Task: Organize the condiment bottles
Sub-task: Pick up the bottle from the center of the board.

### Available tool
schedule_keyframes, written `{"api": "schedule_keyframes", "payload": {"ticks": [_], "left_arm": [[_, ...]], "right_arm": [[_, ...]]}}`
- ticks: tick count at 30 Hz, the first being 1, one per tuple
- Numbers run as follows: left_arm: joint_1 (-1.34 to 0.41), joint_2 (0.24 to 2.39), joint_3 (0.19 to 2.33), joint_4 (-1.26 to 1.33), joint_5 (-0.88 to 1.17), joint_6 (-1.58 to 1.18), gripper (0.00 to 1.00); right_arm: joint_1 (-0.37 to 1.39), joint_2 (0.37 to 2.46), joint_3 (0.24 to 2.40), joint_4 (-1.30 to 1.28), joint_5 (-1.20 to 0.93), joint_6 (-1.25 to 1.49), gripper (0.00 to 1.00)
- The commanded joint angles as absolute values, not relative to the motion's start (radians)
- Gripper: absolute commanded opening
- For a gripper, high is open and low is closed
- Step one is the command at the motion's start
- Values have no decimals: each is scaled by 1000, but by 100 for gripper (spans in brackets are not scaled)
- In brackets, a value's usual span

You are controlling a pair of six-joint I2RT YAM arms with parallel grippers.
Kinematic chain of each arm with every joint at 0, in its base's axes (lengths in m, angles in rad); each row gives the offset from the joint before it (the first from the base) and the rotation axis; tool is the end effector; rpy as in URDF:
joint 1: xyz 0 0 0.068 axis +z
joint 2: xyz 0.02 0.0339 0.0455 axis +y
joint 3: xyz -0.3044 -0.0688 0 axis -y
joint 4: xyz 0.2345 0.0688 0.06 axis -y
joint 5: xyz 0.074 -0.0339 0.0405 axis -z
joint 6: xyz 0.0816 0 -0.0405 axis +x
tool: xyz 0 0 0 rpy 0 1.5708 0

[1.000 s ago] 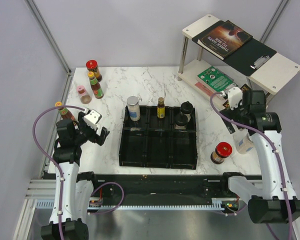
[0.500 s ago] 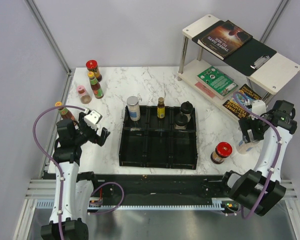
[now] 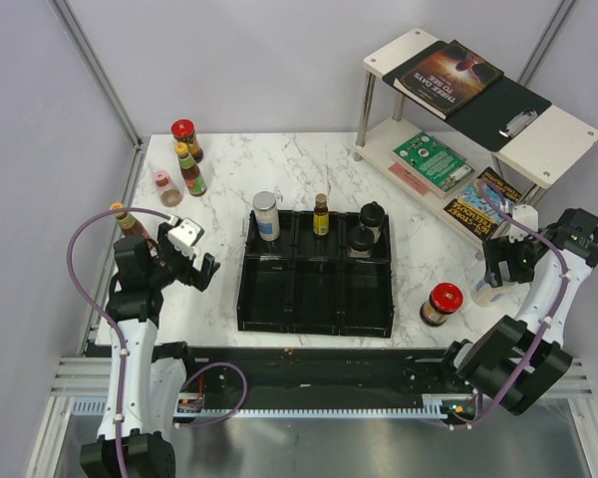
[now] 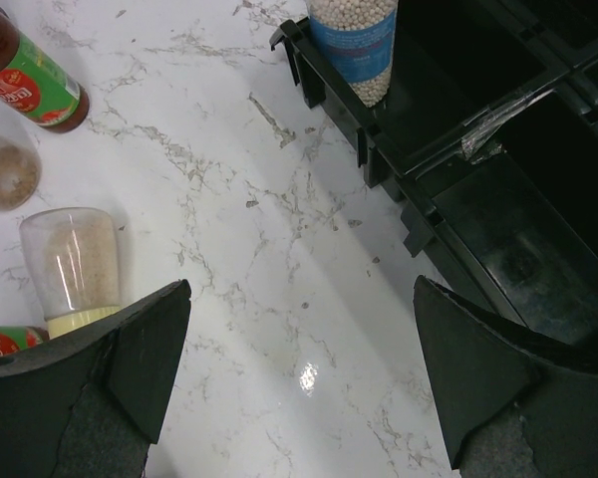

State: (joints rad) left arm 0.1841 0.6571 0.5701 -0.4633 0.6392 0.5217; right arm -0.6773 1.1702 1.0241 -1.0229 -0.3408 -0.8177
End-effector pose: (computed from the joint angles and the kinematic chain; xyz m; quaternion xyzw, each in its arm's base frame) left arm 0.1433 -0.0228 0.2659 0.2904 0.7909 -0.0970 0.5298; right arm 0.1738 -0.1047 0.2801 -0.1015 0.9609 -0.0118 0.2572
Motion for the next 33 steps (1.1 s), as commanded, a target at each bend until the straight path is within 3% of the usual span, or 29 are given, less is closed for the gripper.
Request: {"api": "schedule_keyframes", "payload": {"ticks": [1,13,16,18,19,22,33], "left_arm": [[189,663,578,-454,660,528,99],[189,655,575,-454,658,528,100],[190,654,575,-454,658,529,100],[190,650,575,-454,660,529,99],[190,650,575,-453,660,529,99],[192,646,575,-454,660,529,99],[192,638,574,-453,661,531,100]], "right_arm": [[-719,1186,1008,-997,-416,-870,98],[-723,1220,976,-991,-474,-899,87],[-724,1215,977,-988,-479,-902,76],[-724,1215,982,-988,-476,-904,53],[-724,1212,985,-991,-474,-900,27],[-723,1194,1006,-1026,-469,-913,0],[-667,1071,1353,-1305,-609,-970,0]]}}
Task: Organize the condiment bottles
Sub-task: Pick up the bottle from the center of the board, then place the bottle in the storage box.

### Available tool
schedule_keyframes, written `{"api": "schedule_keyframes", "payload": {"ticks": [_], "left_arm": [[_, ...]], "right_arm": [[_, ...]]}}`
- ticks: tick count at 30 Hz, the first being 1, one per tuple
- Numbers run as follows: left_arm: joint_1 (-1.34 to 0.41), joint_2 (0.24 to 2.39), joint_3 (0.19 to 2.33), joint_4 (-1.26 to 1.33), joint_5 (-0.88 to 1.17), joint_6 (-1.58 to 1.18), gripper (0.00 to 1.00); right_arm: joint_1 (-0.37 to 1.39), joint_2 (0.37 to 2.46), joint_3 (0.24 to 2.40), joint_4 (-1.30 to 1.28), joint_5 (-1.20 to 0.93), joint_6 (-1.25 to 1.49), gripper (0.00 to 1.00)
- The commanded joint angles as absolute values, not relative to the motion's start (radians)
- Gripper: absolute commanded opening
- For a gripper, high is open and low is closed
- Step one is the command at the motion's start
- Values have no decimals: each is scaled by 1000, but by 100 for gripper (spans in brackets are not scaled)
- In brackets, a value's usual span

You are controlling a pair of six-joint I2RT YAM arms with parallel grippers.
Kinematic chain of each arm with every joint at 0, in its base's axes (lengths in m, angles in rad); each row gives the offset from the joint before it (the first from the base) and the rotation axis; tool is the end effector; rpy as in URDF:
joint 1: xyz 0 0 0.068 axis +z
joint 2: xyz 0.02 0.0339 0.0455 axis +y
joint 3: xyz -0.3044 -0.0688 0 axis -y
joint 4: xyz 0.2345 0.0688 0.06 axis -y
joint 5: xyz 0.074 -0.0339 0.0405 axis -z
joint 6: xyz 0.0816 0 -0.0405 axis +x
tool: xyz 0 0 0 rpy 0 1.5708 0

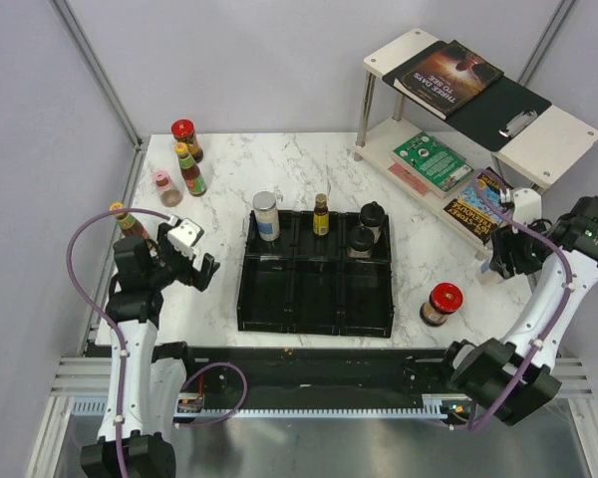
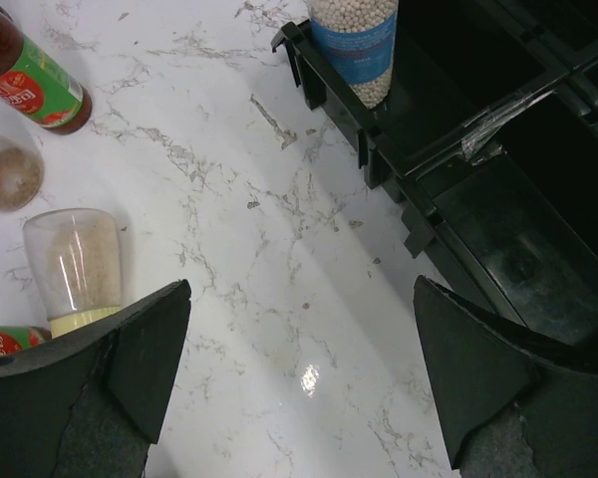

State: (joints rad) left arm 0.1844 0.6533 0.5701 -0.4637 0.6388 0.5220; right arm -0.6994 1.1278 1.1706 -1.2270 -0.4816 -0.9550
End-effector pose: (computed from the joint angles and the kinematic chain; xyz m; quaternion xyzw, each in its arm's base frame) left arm 0.1427 -0.0229 0.2663 0.2907 0.7901 -0.0960 0.5311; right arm 0.1593 -0.0846 0.3230 -0.1669 0.9395 0.0211 0.2985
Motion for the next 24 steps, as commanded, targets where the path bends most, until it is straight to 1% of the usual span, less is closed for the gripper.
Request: {"api": "schedule_keyframes", "payload": {"ticks": [1,5,8,11,12,14,15,17,18,20,21,24], "left_arm": [[193,635,574,-454,661,531,100],[195,634,574,-454,664,528,99],[196,635,574,-456,664,529,100],[196,637,574,-456,664,529,100],[196,637,574,-456,664,529,100],[199,638,574,-454,663,529,99],[199,640,574,-454,663,531,100],[199,646,574,-454,663,531,100],[198,649,574,-454,661,529,99],[198,656,574,-454,655,531,99],[199,661,574,-453,653,529,100],[202,667,572,-454,646,531,99]], "right_arm": [[-657,1072,1383,-1305,-617,-951,0],[-571,1107,1582,-1325,-661,-855,0],[-439,1156,1699,-1316,-657,-741,0],[-242,1213,1784,-1272,-612,-600,0],[-200,1227,1798,-1258,-595,-566,0],[-112,1267,1827,-1194,-513,-474,0],[-15,1297,1833,-1172,-483,-450,0],[101,1333,1859,-1126,-387,-396,0],[212,1354,1870,-1115,-347,-382,0],[322,1428,1913,-1100,-254,-359,0],[418,1474,1928,-1094,-242,-362,0],[518,1566,1976,-1077,-256,-371,0]]}}
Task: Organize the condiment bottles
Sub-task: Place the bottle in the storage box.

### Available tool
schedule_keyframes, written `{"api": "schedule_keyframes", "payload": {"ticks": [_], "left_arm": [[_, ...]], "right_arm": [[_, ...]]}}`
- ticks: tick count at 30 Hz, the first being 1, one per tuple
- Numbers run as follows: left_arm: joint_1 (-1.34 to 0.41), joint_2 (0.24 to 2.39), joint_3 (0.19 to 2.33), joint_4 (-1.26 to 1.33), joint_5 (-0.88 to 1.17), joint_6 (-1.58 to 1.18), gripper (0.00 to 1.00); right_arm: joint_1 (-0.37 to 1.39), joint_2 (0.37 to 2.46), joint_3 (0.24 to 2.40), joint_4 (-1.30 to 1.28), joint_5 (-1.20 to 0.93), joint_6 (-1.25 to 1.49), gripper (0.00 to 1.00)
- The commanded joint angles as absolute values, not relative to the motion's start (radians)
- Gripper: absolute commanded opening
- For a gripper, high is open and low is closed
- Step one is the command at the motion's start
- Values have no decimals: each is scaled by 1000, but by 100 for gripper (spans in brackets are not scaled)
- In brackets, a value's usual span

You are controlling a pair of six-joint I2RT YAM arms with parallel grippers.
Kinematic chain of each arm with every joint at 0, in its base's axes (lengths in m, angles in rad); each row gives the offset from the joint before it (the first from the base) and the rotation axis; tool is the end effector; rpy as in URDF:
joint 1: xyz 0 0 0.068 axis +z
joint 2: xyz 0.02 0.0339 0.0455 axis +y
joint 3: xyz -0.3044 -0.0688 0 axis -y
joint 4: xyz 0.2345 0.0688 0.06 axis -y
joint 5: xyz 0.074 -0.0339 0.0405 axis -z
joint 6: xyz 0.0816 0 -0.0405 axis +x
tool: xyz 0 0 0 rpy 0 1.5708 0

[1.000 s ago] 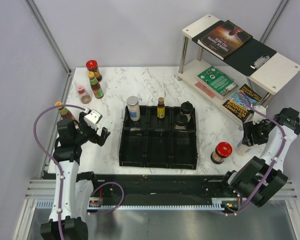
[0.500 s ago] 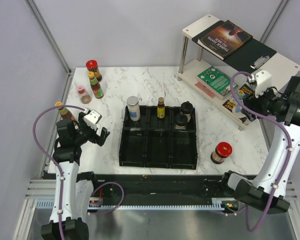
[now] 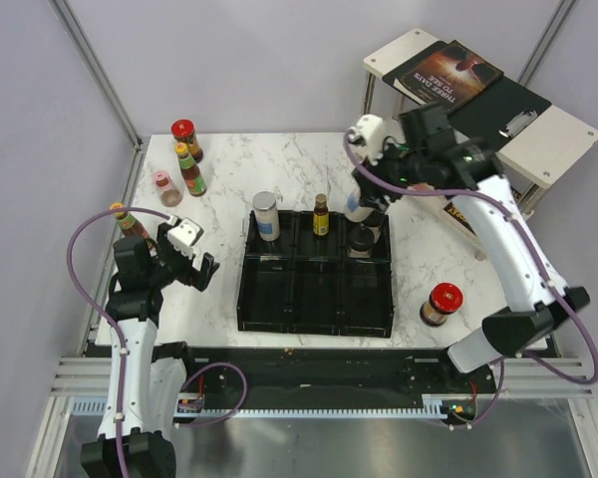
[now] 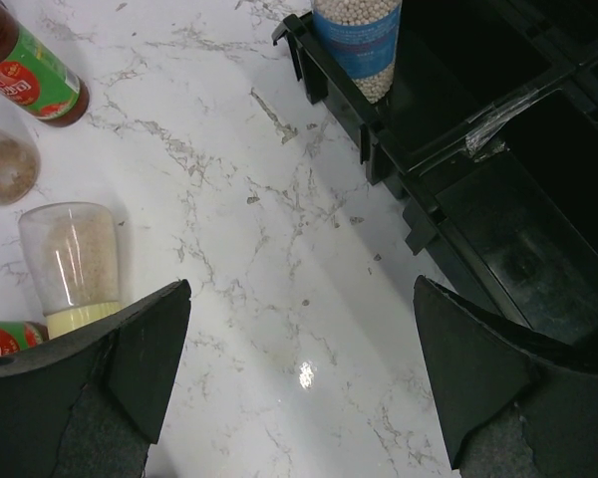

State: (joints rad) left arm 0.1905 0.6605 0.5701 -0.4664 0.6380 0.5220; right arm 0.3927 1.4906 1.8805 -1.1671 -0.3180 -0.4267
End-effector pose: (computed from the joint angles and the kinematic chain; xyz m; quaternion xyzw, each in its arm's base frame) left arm 0.1438 -0.0218 0.2651 0.2872 0.7936 -0.0962 0.5277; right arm 0.2653 0.1375 0.4553 -0.4189 0.8109 0.1395 0.3840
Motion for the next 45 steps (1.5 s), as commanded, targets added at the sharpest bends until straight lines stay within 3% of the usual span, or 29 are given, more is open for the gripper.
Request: {"api": "schedule_keyframes", "payload": {"ticks": [1,8,15,22,35,38,39,41,42,45], "left_arm": [[201,667,574,-453,646,531,99],[204,667,571,-446,644,535,99],[204,667,566,-442,635,537,99],[206,676,565,-437,630,535,100],[207,670,563,-436,635,537,100],[207,673,561,-436,637,535,99],[207,675,561,-437,638,535,99],[209,681,563,-433,631,531,100],[209,681,563,-430,623,528,100],[209,681,555,-411,597,515,100]], "right_arm": [[538,1594,1996,-1081,-259,-373,0],[715,1756,2141,-1054,-259,-387,0],[811,1873,2112,-943,-225,-405,0],[834,1914,1985,-807,-206,-402,0],[833,2063,1944,-776,-212,-428,2],[834,2069,1918,-781,-230,-439,35],[833,2066,1908,-781,-236,-443,54],[833,2062,1890,-790,-261,-454,64],[833,2059,1888,-798,-274,-463,75],[833,2048,1887,-827,-293,-491,88]]}}
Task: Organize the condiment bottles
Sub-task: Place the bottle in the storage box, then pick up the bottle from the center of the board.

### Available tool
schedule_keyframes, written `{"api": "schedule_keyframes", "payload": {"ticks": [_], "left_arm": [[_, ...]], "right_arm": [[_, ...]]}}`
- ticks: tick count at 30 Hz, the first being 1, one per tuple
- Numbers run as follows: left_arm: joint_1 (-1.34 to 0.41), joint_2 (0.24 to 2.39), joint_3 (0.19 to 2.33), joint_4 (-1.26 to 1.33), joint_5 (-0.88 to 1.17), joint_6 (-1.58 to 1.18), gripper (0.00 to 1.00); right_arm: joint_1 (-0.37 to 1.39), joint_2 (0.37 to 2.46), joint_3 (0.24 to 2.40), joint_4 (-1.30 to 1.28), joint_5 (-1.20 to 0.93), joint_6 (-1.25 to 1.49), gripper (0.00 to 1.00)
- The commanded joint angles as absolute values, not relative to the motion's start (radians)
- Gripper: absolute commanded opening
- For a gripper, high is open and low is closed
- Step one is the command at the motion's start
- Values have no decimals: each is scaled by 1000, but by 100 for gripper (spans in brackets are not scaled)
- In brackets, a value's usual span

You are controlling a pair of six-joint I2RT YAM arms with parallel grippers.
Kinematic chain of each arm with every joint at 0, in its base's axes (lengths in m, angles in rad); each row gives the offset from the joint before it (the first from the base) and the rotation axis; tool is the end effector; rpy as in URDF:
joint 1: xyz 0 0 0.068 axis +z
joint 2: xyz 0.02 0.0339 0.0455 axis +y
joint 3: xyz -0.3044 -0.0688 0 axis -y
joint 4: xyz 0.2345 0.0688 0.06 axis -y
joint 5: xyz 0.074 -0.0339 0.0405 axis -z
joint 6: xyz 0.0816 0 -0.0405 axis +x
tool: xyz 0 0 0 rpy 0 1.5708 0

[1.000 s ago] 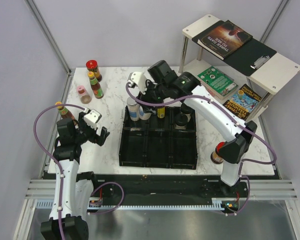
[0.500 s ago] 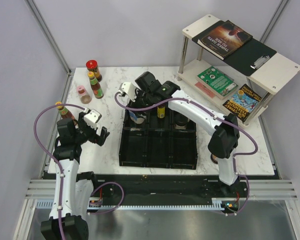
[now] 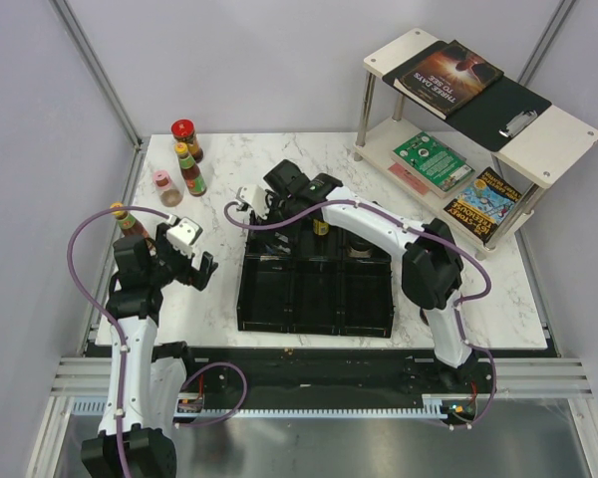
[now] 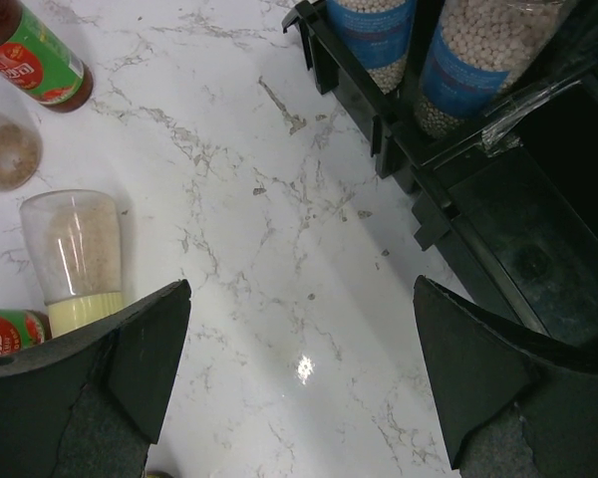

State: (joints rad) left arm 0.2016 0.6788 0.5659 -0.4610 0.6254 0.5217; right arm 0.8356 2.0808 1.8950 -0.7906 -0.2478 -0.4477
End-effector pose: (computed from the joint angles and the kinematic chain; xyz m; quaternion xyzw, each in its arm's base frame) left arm 0.1473 -0.0187 0.2617 0.2784 0.8016 -0.0918 0.5211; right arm 0.3178 0.3812 0.2680 -0.5969 0.7385 0.1720 0.2624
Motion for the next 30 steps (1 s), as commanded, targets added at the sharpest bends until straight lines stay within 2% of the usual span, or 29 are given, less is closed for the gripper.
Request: {"api": "schedule_keyframes", "payload": {"ticks": [1,3,6,10,14,24,30], "left_arm": [[210,681,555,-411,597,515,100],[210,677,555,-407,589,509,99],[215,667,572,-402,520,489,100],[235,655,598,-376,266,466,99],[264,658,646,-400,184,459,99],[301,640,779,-480,138,468,100],[480,653,815,-558,294,514,99]], "right_arm": [[833,2042,1881,-831,-291,-498,90],[833,2016,1878,-834,-279,-511,98],[831,1951,1879,-859,-273,-526,98],[833,1807,1841,-871,-261,-552,98],[818,1631,1769,-868,-216,-594,98],[736,1488,1577,-836,-256,-568,98],[706,1437,1516,-833,-253,-571,98]]}}
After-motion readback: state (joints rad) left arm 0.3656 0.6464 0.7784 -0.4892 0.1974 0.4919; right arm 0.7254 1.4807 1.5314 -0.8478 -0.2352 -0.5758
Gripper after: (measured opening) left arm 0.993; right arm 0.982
